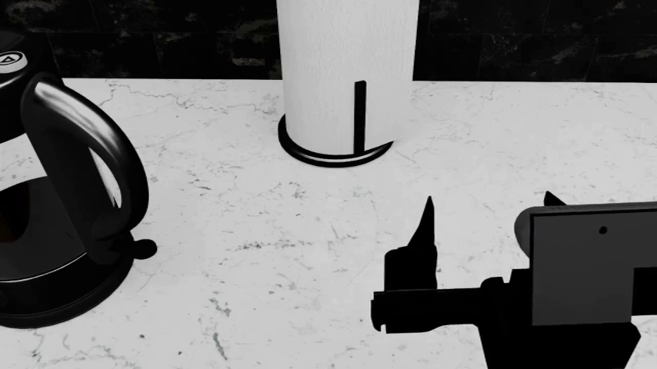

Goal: Press the button to open the lid of the electric kettle.

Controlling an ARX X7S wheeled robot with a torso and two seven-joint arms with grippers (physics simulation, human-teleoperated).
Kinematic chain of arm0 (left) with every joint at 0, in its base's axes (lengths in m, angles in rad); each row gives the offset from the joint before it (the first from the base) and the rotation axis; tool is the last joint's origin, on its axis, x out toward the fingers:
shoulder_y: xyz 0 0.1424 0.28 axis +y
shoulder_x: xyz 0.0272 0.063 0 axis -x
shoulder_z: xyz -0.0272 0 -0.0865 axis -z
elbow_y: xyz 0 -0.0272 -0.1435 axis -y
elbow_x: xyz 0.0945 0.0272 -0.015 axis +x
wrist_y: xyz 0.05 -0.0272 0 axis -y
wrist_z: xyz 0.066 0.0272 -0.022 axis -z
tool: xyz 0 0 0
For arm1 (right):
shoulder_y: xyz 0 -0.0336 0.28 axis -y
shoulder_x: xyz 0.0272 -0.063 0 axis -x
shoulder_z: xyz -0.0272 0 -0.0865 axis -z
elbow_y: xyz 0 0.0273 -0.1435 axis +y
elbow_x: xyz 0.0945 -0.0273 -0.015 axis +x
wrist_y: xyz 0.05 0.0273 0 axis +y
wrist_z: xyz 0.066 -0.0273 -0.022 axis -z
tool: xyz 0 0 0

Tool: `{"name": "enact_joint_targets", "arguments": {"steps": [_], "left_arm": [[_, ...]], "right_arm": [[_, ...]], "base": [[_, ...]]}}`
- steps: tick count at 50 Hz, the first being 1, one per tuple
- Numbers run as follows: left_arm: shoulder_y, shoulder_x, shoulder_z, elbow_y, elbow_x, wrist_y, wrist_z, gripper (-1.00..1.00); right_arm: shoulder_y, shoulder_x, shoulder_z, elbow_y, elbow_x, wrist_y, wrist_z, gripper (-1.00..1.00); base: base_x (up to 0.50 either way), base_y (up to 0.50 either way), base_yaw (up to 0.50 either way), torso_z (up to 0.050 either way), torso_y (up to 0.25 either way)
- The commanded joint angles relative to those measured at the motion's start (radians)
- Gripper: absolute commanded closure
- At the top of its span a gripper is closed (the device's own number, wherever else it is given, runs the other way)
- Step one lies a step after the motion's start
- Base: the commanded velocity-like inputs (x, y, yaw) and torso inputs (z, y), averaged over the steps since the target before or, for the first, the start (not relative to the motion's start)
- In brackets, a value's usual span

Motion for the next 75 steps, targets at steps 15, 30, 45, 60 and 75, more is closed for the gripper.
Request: {"name": "enact_joint_targets", "arguments": {"steps": [15,30,45,60,75], "left_arm": [[-0.004,0.224,0.237,-0.292,0.398,0.146,0.598,-1.00],[-0.025,0.160,0.182,-0.262,0.347,0.072,0.446,1.00],[-0.051,0.195,0.232,-0.345,0.422,0.092,0.534,1.00],[0.008,0.193,0.237,-0.364,0.435,0.107,0.530,1.00],[0.050,0.216,0.247,-0.394,0.438,0.091,0.541,1.00]], "right_arm": [[-0.032,0.001,0.015,-0.008,-0.043,-0.015,-0.045,-1.00],[-0.032,0.002,0.007,-0.007,-0.032,-0.016,-0.030,-1.00],[-0.046,0.005,-0.008,0.000,-0.057,-0.039,-0.045,-1.00],[-0.072,0.011,-0.014,-0.004,-0.074,-0.061,-0.055,-1.00],[-0.089,0.021,-0.013,-0.002,-0.076,-0.074,-0.058,-1.00]], "base": [[0.00,0.00,0.00,0.000,0.000],[0.00,0.00,0.00,0.000,0.000],[0.00,0.00,0.00,0.000,0.000],[0.00,0.00,0.00,0.000,0.000],[0.00,0.00,0.00,0.000,0.000]]}}
